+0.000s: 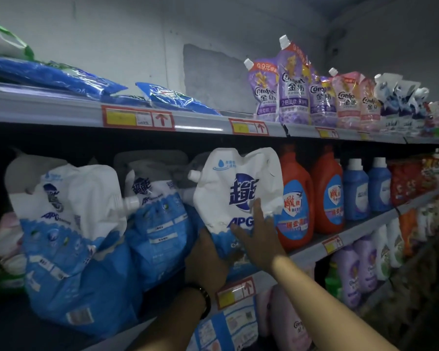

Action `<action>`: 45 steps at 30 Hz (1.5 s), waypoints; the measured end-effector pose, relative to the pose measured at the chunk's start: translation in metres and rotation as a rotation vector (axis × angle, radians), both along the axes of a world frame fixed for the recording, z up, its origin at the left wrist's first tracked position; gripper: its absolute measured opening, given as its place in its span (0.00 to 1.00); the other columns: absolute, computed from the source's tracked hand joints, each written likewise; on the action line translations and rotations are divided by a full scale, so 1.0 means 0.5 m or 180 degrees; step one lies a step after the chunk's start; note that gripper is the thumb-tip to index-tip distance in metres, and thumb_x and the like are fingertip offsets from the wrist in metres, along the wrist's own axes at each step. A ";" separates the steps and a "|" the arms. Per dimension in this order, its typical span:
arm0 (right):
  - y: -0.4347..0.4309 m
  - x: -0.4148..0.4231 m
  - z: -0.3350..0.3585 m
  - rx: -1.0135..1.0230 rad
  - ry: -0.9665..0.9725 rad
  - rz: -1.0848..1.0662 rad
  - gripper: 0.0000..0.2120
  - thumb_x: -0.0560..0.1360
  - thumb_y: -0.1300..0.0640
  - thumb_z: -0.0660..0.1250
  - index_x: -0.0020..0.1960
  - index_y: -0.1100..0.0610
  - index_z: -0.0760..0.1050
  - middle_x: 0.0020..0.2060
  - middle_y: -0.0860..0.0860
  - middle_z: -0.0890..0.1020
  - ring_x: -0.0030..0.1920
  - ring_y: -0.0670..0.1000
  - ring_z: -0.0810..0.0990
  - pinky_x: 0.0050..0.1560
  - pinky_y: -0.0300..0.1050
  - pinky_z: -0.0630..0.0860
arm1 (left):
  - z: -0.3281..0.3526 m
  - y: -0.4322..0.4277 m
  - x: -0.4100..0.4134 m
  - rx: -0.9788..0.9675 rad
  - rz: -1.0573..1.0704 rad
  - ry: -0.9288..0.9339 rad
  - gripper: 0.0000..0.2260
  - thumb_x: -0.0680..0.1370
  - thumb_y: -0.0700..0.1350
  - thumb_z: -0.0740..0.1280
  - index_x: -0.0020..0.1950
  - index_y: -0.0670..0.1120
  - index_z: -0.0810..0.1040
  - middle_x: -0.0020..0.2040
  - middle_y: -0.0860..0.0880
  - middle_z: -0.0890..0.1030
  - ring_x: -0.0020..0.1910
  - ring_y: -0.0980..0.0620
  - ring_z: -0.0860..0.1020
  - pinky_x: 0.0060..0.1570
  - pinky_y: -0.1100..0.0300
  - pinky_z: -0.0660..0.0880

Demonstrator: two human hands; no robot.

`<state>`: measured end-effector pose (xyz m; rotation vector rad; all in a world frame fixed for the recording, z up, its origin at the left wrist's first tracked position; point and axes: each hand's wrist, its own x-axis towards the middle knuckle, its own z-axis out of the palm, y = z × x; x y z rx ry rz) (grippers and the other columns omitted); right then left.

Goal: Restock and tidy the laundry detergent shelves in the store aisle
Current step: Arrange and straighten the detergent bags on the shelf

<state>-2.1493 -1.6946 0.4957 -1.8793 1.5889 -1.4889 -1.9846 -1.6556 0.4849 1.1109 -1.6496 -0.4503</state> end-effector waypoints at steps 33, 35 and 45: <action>0.322 0.195 0.110 0.0188 0.1843 -0.0672 0.14 0.80 0.49 0.67 0.62 0.54 0.72 0.57 0.55 0.77 0.58 0.61 0.80 0.55 0.53 0.78 | 0.040 0.172 0.320 -0.0489 0.1668 -0.4154 0.19 0.75 0.46 0.70 0.66 0.48 0.74 0.60 0.45 0.78 0.61 0.42 0.71 0.63 0.48 0.69; 0.309 0.224 0.100 0.0308 0.1686 -0.0513 0.15 0.79 0.48 0.68 0.62 0.54 0.74 0.57 0.55 0.78 0.57 0.60 0.81 0.55 0.53 0.80 | 0.046 0.179 0.343 -0.0303 0.1822 -0.4268 0.18 0.78 0.47 0.68 0.68 0.49 0.75 0.63 0.46 0.78 0.64 0.42 0.71 0.65 0.49 0.67; 0.225 0.399 0.025 0.0288 0.0944 -0.0014 0.31 0.74 0.43 0.75 0.69 0.56 0.68 0.64 0.57 0.70 0.66 0.61 0.73 0.67 0.55 0.74 | 0.055 0.206 0.507 -0.1085 0.1276 -0.3357 0.03 0.68 0.51 0.67 0.39 0.53 0.79 0.38 0.53 0.80 0.38 0.48 0.76 0.40 0.55 0.72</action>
